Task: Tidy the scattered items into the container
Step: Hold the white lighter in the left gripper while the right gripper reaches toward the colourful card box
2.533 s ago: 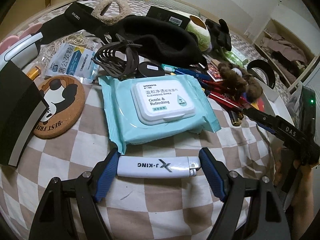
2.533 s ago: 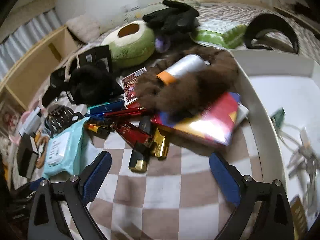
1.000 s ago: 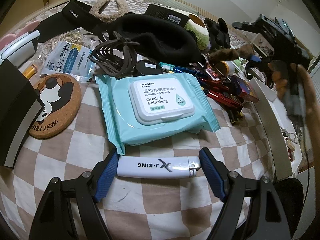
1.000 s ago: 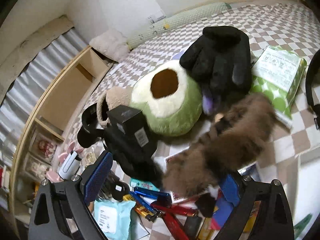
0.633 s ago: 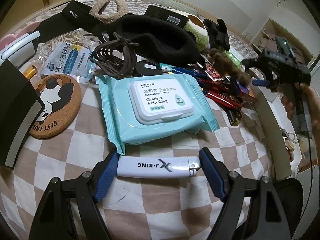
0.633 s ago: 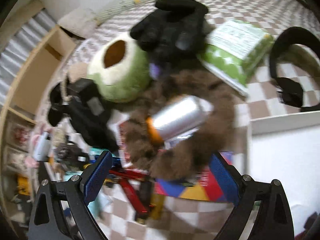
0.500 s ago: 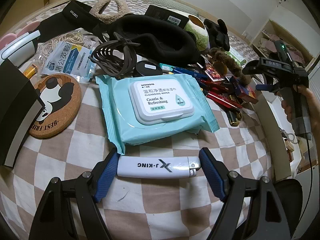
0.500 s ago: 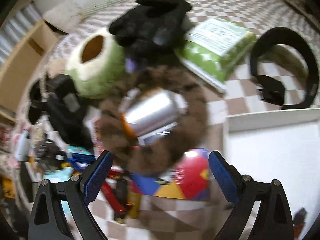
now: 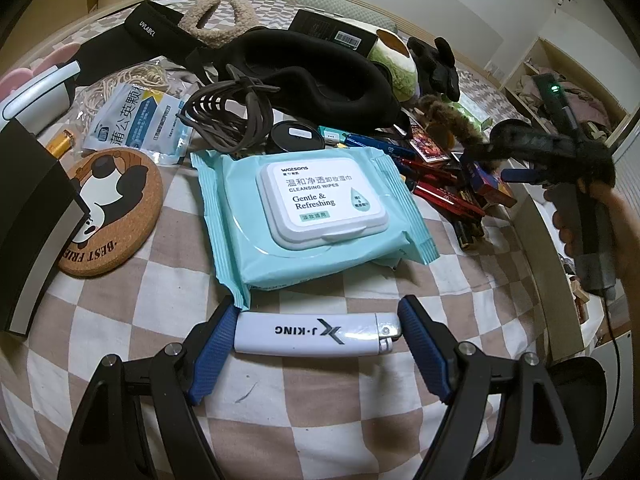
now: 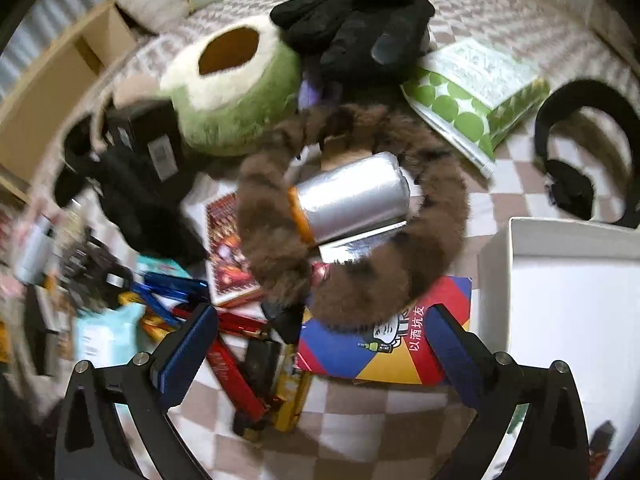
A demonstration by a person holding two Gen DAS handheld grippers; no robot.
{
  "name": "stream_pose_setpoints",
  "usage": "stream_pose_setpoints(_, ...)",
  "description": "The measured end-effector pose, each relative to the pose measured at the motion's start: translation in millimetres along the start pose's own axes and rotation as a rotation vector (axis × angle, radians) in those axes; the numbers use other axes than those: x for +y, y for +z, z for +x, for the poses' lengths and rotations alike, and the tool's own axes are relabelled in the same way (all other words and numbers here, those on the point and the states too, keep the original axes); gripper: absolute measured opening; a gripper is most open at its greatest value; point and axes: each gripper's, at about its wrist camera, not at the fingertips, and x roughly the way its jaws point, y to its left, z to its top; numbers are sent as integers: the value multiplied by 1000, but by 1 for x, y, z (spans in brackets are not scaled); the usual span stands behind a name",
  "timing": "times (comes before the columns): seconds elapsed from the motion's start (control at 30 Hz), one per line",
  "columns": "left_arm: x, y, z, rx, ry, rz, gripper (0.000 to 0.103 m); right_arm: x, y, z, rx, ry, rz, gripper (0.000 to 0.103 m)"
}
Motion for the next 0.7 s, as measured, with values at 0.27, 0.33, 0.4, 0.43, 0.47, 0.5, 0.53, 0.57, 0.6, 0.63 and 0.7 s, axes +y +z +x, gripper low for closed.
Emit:
stream_pose_setpoints(0.27, 0, 0, 0, -1, -4, -1, 81, 7, -11, 6, -16, -163, -19, 103)
stream_pose_setpoints(0.33, 1, 0, 0, -1, -6, -3, 81, 0, -10, 8, -17, -162, 14, 103)
stream_pose_setpoints(0.4, 1, 0, 0, -1, -8, -5, 81, 0, -7, 9, -21, -177, 22, 103)
stream_pose_setpoints(0.43, 1, 0, 0, -1, -8, -5, 81, 1, -6, 11, -20, -195, 16, 103)
stream_pose_setpoints(0.47, 1, 0, 0, -1, -8, -5, 81, 2, -4, 14, -20, -211, 7, 103)
stream_pose_setpoints(0.5, 1, 0, 0, -1, -8, -5, 81, 5, -1, 16, -19, -224, -6, 103)
stream_pose_setpoints(0.53, 1, 0, 0, -2, -9, -6, 81, 7, 2, 19, -19, -237, -20, 103)
stream_pose_setpoints(0.57, 1, 0, 0, -2, -10, -7, 81, 8, 3, 21, -14, -236, -25, 103)
stream_pose_setpoints(0.6, 1, 0, 0, -2, -11, -8, 81, 8, 2, 21, -3, -214, -20, 103)
stream_pose_setpoints(0.63, 1, 0, 0, -1, -12, -9, 81, 8, 1, 21, 8, -192, -14, 103)
stream_pose_setpoints(0.7, 1, 0, 0, -1, -13, -9, 81, 7, -2, 22, 29, -148, -2, 103)
